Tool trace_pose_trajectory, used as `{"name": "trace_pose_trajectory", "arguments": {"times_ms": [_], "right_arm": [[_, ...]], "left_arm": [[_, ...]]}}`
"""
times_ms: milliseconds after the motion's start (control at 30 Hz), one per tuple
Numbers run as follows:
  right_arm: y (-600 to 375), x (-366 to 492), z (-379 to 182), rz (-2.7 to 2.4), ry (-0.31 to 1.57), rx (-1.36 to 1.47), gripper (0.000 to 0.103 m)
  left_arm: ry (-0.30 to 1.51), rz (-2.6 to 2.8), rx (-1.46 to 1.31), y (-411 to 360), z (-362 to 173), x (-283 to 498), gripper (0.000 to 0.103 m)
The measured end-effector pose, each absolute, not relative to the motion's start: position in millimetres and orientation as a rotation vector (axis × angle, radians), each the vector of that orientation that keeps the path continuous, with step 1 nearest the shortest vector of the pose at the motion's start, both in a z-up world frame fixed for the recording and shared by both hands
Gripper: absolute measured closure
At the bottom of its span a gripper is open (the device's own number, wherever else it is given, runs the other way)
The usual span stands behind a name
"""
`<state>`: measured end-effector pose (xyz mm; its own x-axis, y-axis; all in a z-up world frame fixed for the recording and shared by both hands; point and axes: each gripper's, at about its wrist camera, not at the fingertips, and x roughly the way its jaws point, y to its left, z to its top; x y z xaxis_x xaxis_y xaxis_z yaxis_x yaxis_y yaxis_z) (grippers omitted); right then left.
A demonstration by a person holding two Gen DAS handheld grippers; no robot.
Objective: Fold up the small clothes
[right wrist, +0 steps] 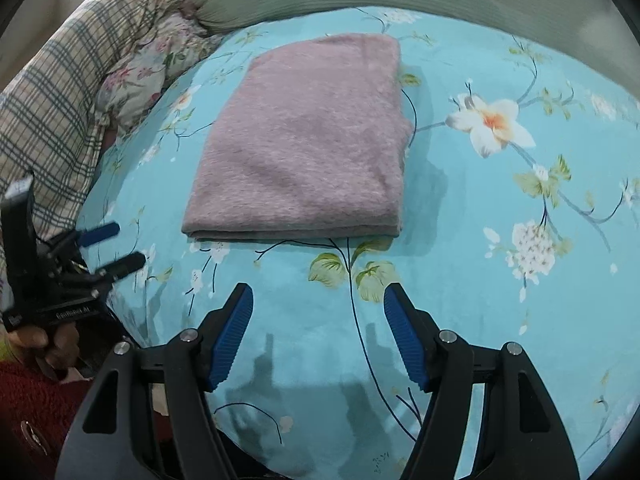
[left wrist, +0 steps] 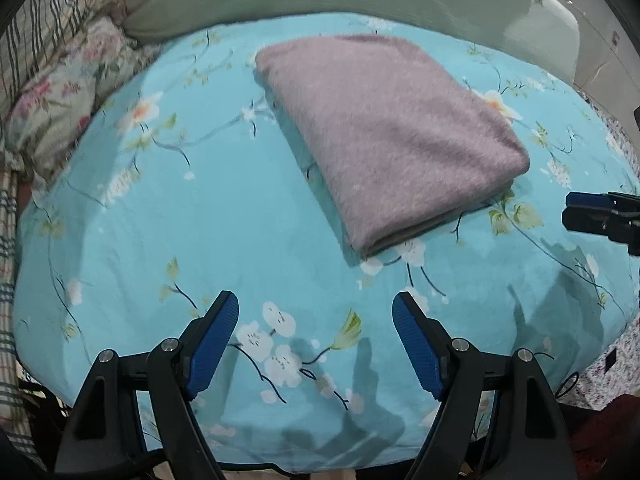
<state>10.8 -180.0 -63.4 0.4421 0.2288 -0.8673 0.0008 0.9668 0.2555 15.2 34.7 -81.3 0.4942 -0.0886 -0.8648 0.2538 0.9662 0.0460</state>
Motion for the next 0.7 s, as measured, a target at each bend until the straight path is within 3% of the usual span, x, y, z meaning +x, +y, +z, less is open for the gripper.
{"name": "trace_pose_trajectory", "arguments": {"times_ms": [333,433,700], "right_arm": [[-173.3,-4.7,-12.9,0.183,0.991,0.116,0.010],[-175.3,0.0,-25.9,0.173,1.025,0.125,0.009],[-172.5,17.1,-61.2,0.181,1.083,0.171,0.009]], "left_arm": [[0.903,-0.256,0.210,27.7,-17.3,3.2,0.018],[0.890,-0.263,0.227,24.8,-12.5,3.4,0.013],[0.989,-0.216,0.222,20.8,-50.4,19.3,0.013]]}}
